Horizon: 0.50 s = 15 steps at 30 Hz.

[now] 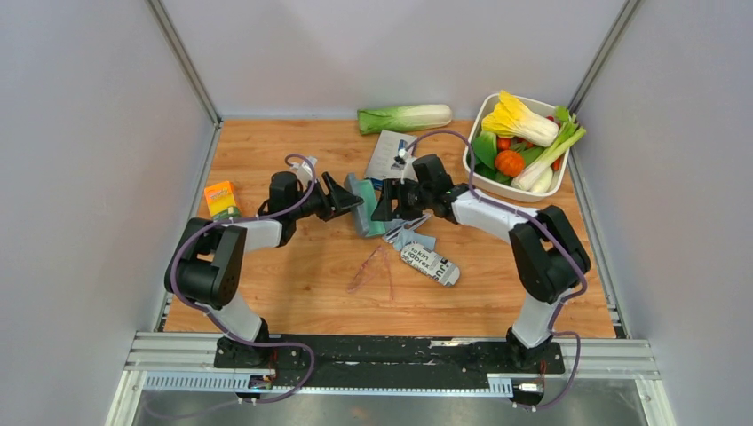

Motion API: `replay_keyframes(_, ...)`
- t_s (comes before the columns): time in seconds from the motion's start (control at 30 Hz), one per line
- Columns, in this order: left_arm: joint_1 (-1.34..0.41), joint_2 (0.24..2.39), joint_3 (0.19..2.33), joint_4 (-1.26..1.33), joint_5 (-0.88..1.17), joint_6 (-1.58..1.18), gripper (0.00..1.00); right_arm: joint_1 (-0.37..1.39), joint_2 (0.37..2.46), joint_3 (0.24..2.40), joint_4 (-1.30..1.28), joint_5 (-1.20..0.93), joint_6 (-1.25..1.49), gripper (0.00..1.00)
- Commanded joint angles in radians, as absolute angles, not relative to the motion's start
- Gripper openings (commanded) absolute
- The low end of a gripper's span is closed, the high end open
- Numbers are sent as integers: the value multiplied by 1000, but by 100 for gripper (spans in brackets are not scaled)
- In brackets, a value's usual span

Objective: Organize the sunglasses
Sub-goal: Place the sunglasses case at the center of the board.

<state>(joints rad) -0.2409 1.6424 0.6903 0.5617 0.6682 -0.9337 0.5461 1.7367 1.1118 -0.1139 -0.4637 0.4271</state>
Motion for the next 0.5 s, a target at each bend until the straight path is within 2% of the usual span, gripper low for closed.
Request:
replay_keyframes(0.0,-219,1585,658,696,730,-963,43,574,1842,1251,-195,-270,388,73)
replay_keyframes(0.17,-215,1563,643,701,744,-969,43,620,1927,1376,-258,-195,362,56)
replay_keyframes(0.3,-212,1551,643,716,756,-985,43,640,1976,1430,-281,-173,356,48)
replay_keyframes(0.4,-206,1540,641,713,761,-986,43,643,1991,1439,-276,-179,362,37)
replay_keyframes(0.47,-199,1536,640,709,765,-983,43,643,1996,1437,-272,-181,365,23)
